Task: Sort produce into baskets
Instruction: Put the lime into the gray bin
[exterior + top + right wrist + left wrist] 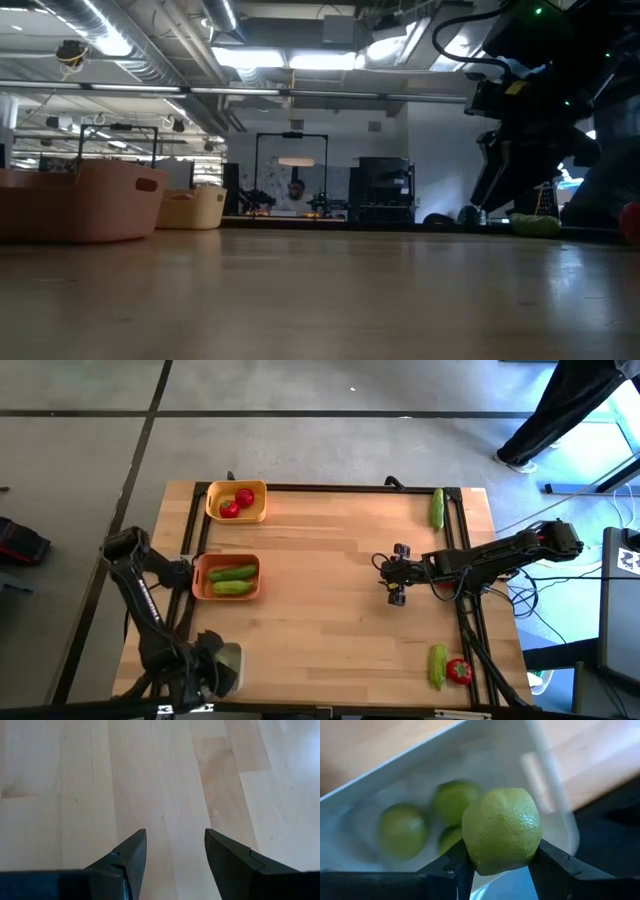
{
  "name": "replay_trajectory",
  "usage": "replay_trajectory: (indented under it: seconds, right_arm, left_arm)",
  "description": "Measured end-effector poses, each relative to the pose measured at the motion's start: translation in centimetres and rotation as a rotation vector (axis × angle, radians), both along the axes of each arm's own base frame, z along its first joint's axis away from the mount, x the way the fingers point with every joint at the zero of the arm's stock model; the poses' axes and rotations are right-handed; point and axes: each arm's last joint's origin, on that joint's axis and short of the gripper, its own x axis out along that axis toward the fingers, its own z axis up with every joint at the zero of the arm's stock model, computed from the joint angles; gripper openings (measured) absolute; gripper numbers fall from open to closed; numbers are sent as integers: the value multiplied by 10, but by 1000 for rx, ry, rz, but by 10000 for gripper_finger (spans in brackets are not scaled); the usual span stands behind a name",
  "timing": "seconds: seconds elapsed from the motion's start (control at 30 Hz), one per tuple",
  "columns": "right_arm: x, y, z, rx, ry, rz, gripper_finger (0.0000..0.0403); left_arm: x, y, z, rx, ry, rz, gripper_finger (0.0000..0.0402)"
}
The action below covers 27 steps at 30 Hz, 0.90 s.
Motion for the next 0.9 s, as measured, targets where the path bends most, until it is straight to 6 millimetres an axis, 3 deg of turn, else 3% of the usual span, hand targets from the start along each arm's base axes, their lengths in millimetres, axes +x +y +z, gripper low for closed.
replay_trajectory:
  seconds: [0.2,0.47,0.73,0.9]
  right_arm:
    - [0,0,0,1,0,-1,193]
    - [0,-1,0,-33,-3,-24,193]
    - [0,-1,0,-34,-3,-25,193]
    - [0,-1,0,-34,-4,-25,193]
  left_arm:
    - [-8,1,-4,3,87,3,155]
    - [-18,14,-31,48,236,-1,155]
    - [-13,20,-37,63,242,-5,156]
    - [-13,20,-37,67,245,5,203]
